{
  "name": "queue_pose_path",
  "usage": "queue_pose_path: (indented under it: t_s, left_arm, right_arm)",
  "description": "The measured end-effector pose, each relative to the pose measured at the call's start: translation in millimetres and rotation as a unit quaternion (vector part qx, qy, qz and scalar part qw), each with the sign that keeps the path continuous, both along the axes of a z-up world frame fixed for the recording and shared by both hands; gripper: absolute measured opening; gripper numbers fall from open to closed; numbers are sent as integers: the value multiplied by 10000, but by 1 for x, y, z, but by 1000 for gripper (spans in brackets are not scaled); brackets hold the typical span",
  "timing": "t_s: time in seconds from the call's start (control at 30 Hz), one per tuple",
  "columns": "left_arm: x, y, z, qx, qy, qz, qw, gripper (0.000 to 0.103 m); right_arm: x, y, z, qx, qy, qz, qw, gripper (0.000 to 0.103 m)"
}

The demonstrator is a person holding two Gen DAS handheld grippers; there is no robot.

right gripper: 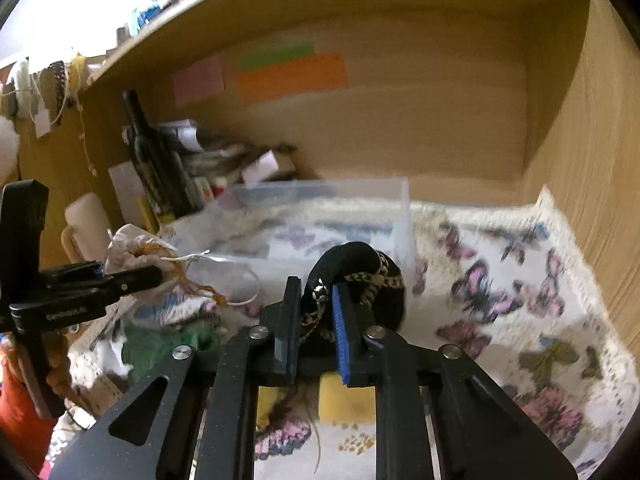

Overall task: Organize soft objects
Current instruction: 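Grasp the white drawstring pouch with left tool while right tool grasps the black chain bag, then drop the white pouch into the clear box with left tool while right tool drops the black bag in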

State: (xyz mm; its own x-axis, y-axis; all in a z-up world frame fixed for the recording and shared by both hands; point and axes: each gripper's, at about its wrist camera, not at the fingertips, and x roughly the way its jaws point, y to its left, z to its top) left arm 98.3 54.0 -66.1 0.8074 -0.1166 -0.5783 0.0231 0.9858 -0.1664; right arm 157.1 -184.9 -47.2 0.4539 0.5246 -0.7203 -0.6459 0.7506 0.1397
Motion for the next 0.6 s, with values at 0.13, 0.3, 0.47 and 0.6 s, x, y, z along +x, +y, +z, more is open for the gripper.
queue_pose_path:
  t_s: [0.13,0.3,0.47,0.6]
  left_arm:
    - [-2,4,17,-29,-243,96,9997,43]
    - [0,10,38,-86,-540,193,9983,43]
    - [10,11,51,-124,-675,245,9973,43]
    - [25,10,57,-130,-684,235,9973,43]
  right_arm:
    - [-1,6,14,74,-201,90,9997,12]
    - [5,11,34,226,-461,124,9986,12]
    - [11,20,51,310,-758,165,9965,12]
    - [20,34,62,295,-1032,235,9939,12]
